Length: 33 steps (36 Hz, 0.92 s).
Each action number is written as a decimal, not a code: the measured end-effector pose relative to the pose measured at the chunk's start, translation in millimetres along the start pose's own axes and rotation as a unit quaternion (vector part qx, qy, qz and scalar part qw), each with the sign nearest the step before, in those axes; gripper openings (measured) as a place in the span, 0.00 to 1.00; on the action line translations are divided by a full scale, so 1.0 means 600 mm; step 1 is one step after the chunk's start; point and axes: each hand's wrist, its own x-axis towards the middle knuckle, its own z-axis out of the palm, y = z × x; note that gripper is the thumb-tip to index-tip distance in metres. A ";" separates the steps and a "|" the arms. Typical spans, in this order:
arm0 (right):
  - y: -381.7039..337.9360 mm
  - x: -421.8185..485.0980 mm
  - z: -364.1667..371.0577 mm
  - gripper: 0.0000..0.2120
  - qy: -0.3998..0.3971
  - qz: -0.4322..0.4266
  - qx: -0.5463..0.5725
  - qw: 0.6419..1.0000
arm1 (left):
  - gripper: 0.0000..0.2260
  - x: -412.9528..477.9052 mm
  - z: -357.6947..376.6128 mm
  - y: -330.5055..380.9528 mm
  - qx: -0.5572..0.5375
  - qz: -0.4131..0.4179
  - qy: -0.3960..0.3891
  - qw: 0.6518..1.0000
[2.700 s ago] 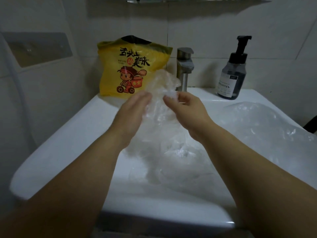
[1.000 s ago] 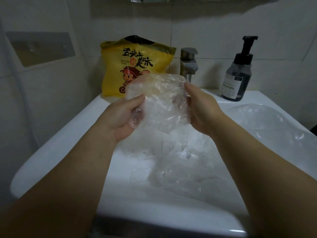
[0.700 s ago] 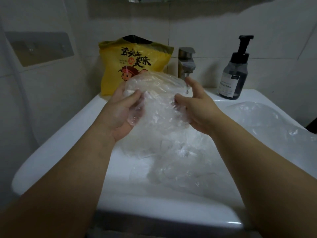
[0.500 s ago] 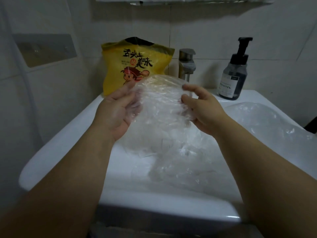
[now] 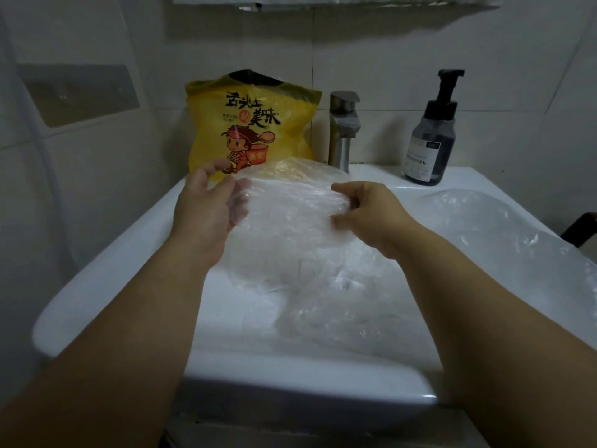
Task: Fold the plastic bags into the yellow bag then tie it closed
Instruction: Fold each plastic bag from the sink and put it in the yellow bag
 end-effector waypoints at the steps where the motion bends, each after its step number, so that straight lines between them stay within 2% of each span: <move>1: 0.001 0.001 0.000 0.28 0.005 0.000 -0.014 1.000 | 0.12 0.000 0.001 -0.001 -0.001 -0.001 -0.004 1.000; 4: 0.004 0.002 -0.001 0.21 0.022 0.000 -0.025 0.999 | 0.16 0.000 -0.001 -0.002 0.009 -0.018 -0.024 1.000; 6: 0.003 0.001 -0.005 0.14 0.033 -0.004 -0.038 0.999 | 0.11 -0.002 0.000 -0.002 0.043 -0.032 -0.044 0.998; 8: 0.003 0.000 -0.008 0.07 0.041 -0.008 -0.040 0.998 | 0.08 -0.005 -0.001 -0.005 0.148 -0.004 -0.058 0.987; 9: 0.003 0.001 -0.009 0.05 0.045 -0.008 -0.029 0.999 | 0.10 -0.008 -0.002 -0.008 0.210 0.022 -0.063 0.975; 12: 0.004 0.005 -0.013 0.04 0.054 0.004 0.027 0.998 | 0.16 -0.012 -0.005 -0.016 0.312 0.065 -0.062 0.946; 16: -0.001 0.009 -0.014 0.05 0.053 0.024 0.154 0.986 | 0.08 -0.013 -0.011 -0.021 0.383 0.092 -0.041 0.918; 18: -0.005 0.009 -0.013 0.04 0.061 0.024 0.206 0.976 | 0.07 -0.013 -0.009 -0.019 0.377 0.078 -0.039 0.922; 19: -0.004 0.010 -0.014 0.04 0.070 0.019 0.223 0.972 | 0.08 -0.014 -0.006 -0.016 0.344 0.056 -0.043 0.936; 22: -0.004 0.011 -0.019 0.03 0.107 0.010 0.235 0.966 | 0.07 -0.008 0.002 -0.002 0.126 -0.006 -0.067 0.990; 25: 0.002 0.014 -0.016 0.08 0.128 0.002 0.161 0.979 | 0.05 -0.004 0.002 0.006 -0.019 -0.049 -0.099 0.994; 28: -0.001 0.011 -0.011 0.09 0.134 -0.010 0.126 0.983 | 0.05 -0.003 0.002 0.003 -0.015 -0.044 -0.072 0.996; 30: -0.001 0.010 -0.012 0.06 0.125 -0.012 0.146 0.981 | 0.05 0.004 -0.003 -0.004 0.016 -0.040 -0.035 0.998; 32: -0.003 0.009 -0.015 0.08 0.118 -0.010 0.152 0.981 | 0.01 0.014 -0.012 -0.012 0.061 -0.044 0.001 0.997; 33: -0.002 0.008 -0.018 0.10 0.115 -0.011 0.149 0.982 | 0.04 0.018 -0.015 -0.016 0.100 -0.035 0.025 0.994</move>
